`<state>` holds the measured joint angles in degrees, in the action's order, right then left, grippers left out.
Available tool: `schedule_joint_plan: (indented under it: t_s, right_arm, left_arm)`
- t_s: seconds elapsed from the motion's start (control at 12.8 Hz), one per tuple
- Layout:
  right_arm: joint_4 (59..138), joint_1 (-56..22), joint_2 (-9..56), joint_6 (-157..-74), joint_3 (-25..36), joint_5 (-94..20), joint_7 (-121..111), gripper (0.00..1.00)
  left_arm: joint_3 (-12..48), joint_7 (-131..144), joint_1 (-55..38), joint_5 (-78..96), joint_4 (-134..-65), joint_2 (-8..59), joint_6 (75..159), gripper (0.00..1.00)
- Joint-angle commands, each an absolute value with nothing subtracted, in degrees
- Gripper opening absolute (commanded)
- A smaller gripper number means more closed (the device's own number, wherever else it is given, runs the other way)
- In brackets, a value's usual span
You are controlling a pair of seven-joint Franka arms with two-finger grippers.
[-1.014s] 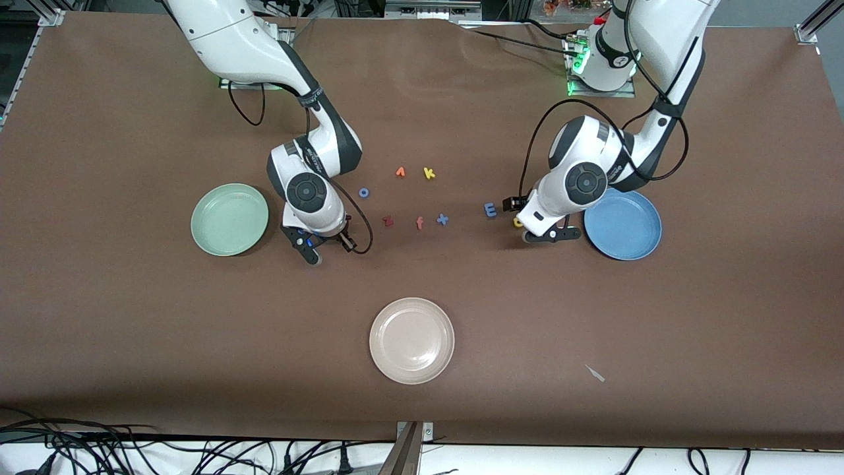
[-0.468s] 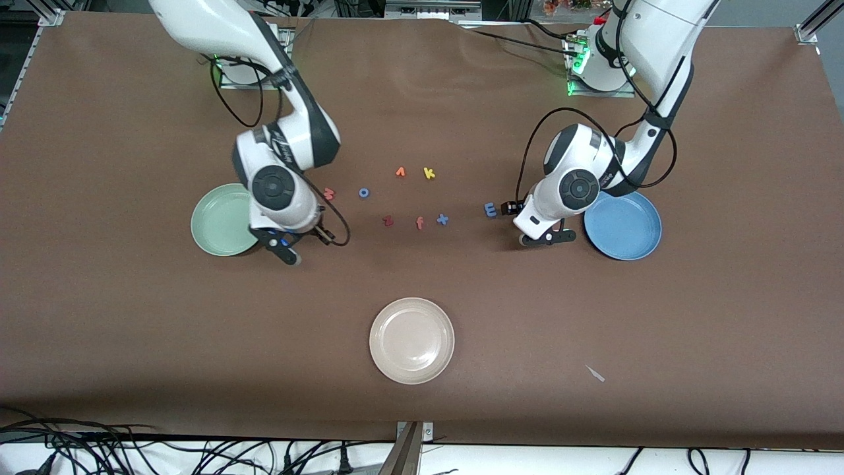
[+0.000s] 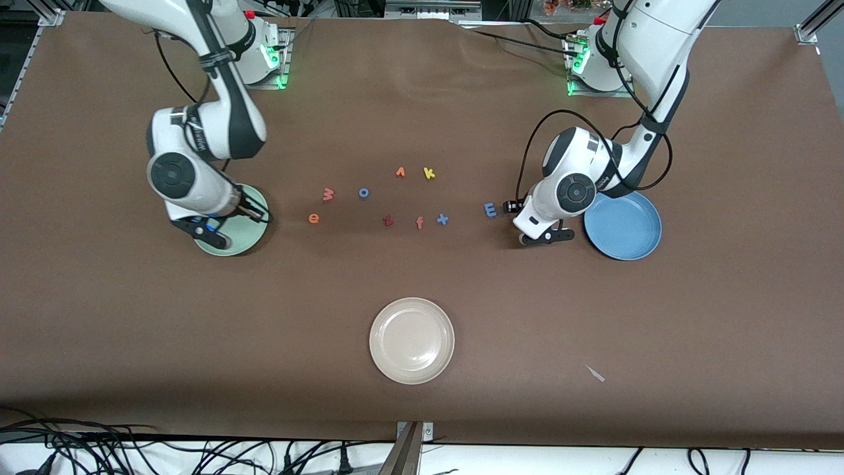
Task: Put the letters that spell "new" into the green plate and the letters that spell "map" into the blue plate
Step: 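Place the green letter on the green plate while the left gripper grasps the teal P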
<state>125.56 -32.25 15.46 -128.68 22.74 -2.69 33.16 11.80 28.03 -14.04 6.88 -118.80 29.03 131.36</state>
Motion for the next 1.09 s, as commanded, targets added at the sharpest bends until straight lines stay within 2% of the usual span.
schedule_joint_plan:
  t_s: [0.0, 0.08, 0.16, 0.23, 0.31, 0.62, 0.78, 1.01]
  right_arm:
    - [138.14, -32.61, 12.04, -141.38, 26.88, -2.28, 24.72, 0.00]
    - [138.86, -32.52, 12.39, -142.37, 27.68, -2.55, 23.74, 0.02]
    - [138.69, -32.52, 12.48, -141.95, 27.95, -2.72, 24.25, 0.29]
    - [138.52, -32.61, 12.39, -141.77, 27.95, -2.90, 24.61, 0.91]
    - [138.34, -32.61, 12.31, -141.77, 27.86, -3.34, 24.61, 1.00]
    - [137.38, -32.61, 12.13, -141.77, 27.69, -3.34, 24.61, 1.00]
    - [137.11, -32.69, 12.39, -141.86, 27.60, -3.34, 24.61, 1.00]
    - [136.58, -33.13, 12.66, -142.12, 27.16, -3.34, 26.01, 1.00]
  left_arm:
    - [11.43, 28.21, -14.41, 7.82, -118.92, 29.88, 132.01, 0.72]
    - [11.34, 28.21, -14.33, 7.65, -118.92, 30.23, 132.01, 0.71]
    - [11.25, 28.21, -14.15, 6.69, -118.92, 30.50, 132.10, 0.69]
    - [11.25, 28.21, -14.15, 6.51, -118.92, 30.50, 132.01, 0.64]
    - [11.34, 28.21, -13.98, 6.50, -118.83, 30.50, 132.01, 0.60]
    - [11.34, 28.21, -13.97, 6.50, -118.74, 30.85, 132.01, 0.42]
    - [11.34, 28.21, -13.97, 6.50, -118.74, 30.85, 132.01, 0.40]
    - [11.25, 28.04, -13.97, 6.50, -118.65, 30.94, 132.01, 0.23]
